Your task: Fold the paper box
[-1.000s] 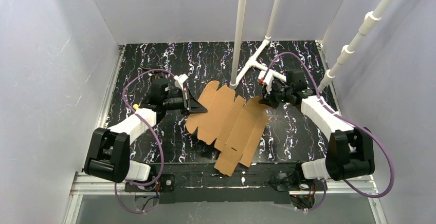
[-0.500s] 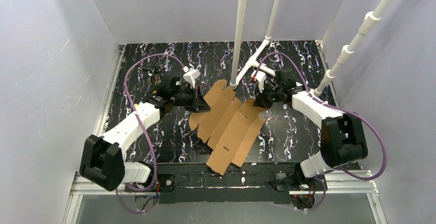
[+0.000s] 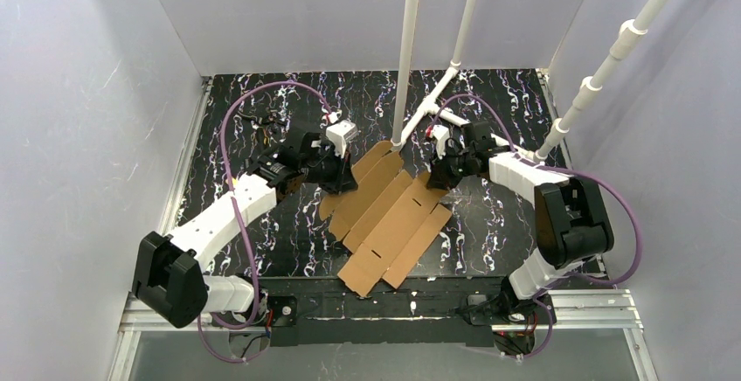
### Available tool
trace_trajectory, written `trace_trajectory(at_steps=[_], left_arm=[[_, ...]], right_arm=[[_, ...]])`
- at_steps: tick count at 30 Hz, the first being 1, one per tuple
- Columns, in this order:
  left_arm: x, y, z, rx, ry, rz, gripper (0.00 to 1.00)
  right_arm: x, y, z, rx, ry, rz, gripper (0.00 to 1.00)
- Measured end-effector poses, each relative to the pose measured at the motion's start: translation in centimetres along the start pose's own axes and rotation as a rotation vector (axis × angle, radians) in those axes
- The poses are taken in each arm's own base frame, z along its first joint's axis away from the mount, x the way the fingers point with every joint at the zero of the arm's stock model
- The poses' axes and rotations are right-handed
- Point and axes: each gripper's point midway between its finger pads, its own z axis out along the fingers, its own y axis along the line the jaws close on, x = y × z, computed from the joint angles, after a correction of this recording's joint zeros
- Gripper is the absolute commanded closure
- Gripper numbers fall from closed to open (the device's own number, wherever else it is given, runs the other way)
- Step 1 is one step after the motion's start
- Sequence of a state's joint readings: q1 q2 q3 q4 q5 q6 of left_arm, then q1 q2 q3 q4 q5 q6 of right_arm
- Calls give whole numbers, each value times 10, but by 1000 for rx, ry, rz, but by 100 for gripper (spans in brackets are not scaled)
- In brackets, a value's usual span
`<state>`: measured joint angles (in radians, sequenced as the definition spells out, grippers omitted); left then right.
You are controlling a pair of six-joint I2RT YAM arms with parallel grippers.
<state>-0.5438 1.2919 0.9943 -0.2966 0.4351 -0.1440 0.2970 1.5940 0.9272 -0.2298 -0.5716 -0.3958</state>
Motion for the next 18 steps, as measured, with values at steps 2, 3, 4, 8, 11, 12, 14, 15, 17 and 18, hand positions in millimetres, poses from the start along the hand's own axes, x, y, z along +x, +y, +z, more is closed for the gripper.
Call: trace_trajectory(at_steps=[2, 3, 4, 8, 11, 12, 14, 15, 17, 18], left_arm=[[0, 0, 0, -9, -3, 22, 100], [-1, 0, 0, -13, -7, 33, 100], [-2, 0, 0, -15, -15, 46, 100], [-2, -1, -7, -18, -55, 96, 100], [-4, 1, -10, -36, -77, 133, 100], [-4, 2, -10, -40, -79, 143, 100], [-5, 6, -10, -61, -83, 167, 100], [-6, 9, -11, -72, -84, 179, 100], [-7, 13, -11, -94, -84, 205, 100], [-8, 15, -11, -103, -82, 217, 100]], right_arm=[[5, 0, 4, -10, 14, 23, 75], [7, 1, 5, -16, 18, 34, 75], [8, 2, 6, -20, 19, 40, 75], [4, 7, 6, -49, 4, 46, 74], [0, 11, 5, -79, -11, 46, 67], [-2, 12, 4, -88, -17, 46, 65], [-6, 13, 2, -105, -34, 50, 62], [-9, 13, 0, -115, -46, 52, 60], [-13, 14, -6, -132, -66, 56, 56], [-15, 15, -9, -141, -77, 59, 53]])
